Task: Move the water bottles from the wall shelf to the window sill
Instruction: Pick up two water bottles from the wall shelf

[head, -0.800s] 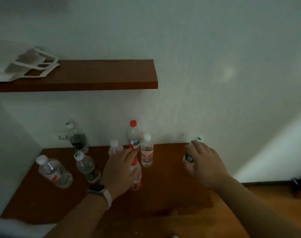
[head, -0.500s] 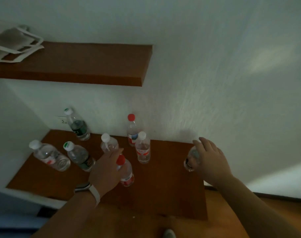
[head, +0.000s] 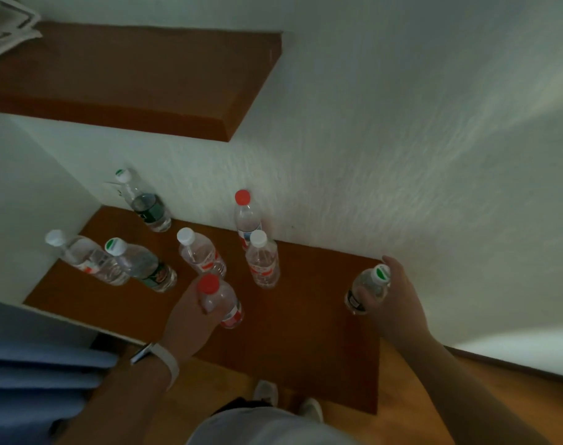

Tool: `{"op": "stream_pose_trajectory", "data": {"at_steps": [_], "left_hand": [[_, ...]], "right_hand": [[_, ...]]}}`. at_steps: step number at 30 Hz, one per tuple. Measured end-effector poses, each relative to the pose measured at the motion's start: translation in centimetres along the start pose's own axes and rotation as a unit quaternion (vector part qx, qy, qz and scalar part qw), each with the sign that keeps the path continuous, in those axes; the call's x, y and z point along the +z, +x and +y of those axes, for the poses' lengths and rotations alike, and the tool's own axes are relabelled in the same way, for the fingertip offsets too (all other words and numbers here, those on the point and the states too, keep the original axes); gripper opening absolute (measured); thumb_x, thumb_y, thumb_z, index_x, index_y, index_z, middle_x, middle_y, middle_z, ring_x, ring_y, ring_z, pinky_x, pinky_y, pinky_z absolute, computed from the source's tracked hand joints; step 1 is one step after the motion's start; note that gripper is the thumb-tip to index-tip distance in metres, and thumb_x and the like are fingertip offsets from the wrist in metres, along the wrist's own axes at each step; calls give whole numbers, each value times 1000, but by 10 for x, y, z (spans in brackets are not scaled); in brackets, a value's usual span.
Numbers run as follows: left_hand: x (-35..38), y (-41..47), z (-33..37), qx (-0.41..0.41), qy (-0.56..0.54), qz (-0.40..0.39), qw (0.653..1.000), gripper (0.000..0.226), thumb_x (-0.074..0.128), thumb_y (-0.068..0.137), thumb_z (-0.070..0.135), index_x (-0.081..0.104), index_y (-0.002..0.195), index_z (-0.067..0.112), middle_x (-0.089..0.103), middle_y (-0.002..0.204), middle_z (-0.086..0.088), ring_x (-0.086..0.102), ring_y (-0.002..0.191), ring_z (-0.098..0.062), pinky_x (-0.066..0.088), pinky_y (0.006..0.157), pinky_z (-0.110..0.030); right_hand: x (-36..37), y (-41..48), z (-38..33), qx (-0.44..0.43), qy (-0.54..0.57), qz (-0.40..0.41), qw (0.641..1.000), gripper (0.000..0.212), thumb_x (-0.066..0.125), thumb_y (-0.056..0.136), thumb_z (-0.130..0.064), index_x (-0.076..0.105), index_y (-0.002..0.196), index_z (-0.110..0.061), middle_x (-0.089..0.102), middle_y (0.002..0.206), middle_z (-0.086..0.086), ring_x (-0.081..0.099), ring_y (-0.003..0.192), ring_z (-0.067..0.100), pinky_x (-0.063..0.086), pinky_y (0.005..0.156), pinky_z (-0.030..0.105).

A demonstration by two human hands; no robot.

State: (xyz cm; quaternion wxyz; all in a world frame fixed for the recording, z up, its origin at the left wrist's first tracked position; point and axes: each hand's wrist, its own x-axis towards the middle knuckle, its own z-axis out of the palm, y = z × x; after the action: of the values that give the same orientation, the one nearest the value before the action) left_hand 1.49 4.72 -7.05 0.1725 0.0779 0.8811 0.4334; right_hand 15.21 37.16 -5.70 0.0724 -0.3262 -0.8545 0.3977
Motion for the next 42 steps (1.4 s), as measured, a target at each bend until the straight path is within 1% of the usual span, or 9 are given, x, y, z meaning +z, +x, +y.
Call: {"op": "stream_pose_trajectory", "data": {"at_steps": [5,8,12,17,27,31,35,38,42], "left_hand": [[9,3,5,-9,-20,17,1000,43,77,82,29,49,110,46,60,108,20,59,91,11,42,71,-9],[7,5,2,-18,-33,21,999,45,79,80,31,54,118,34,64,108,15,62,94,1,44,72,-12],[2,-3,0,-36,-56,43,997,48,80,79,28,55,120,31,64,109,14,63,97,-5,49,78,-21],[-13,-23,-6,-44,-32,87,995,57,79,80,27,47,126,36,56,111,24,58,95,8,47,70,-8],[-80,-99,-23,-51,-130,207,968,43,84,67,42,60,103,45,69,98,19,67,93,-5,56,74,-22],[-110,-136,-45,-77,-142,269,950,40,79,78,25,59,112,32,68,104,14,67,95,-2,55,73,-21],[-144,-177,-74,-83,-165,318,930,38,80,77,20,62,110,28,70,103,5,68,92,-3,55,76,-24],[-175,-213,-94,-83,-172,354,916,38,80,77,15,61,105,33,69,99,8,66,88,3,52,67,-15],[-222,-270,-136,-81,-216,388,892,42,80,77,11,65,99,44,72,99,7,69,92,-6,56,75,-24]], "right_hand": [[16,7,20,33,-6,-30,999,45,61,77,-56,55,109,-25,62,94,-2,63,79,8,48,60,17],[20,6,11,11,21,-26,999,30,70,82,-41,54,104,-30,60,96,-7,62,83,8,52,67,24],[33,6,-7,-32,35,-30,998,40,74,81,-37,48,110,-33,58,104,-5,59,92,9,48,72,24],[62,5,-32,-84,49,-76,992,56,74,79,-40,47,126,-26,55,107,-9,56,92,4,43,70,16],[132,-30,-102,-203,61,-230,950,59,75,78,-43,42,126,-36,51,112,-17,55,100,3,51,84,24],[154,-60,-139,-237,77,-265,932,53,76,78,-42,43,119,-38,56,112,-13,57,98,1,50,77,20],[180,-103,-177,-246,89,-294,919,58,76,77,-43,47,126,-32,56,113,-17,56,104,4,52,90,31],[206,-143,-205,-266,82,-307,910,58,77,77,-41,47,125,-34,58,113,-16,57,106,5,52,92,32],[243,-208,-248,-279,83,-329,898,56,78,76,-36,50,125,-31,60,113,-14,58,108,6,53,92,32]]}}
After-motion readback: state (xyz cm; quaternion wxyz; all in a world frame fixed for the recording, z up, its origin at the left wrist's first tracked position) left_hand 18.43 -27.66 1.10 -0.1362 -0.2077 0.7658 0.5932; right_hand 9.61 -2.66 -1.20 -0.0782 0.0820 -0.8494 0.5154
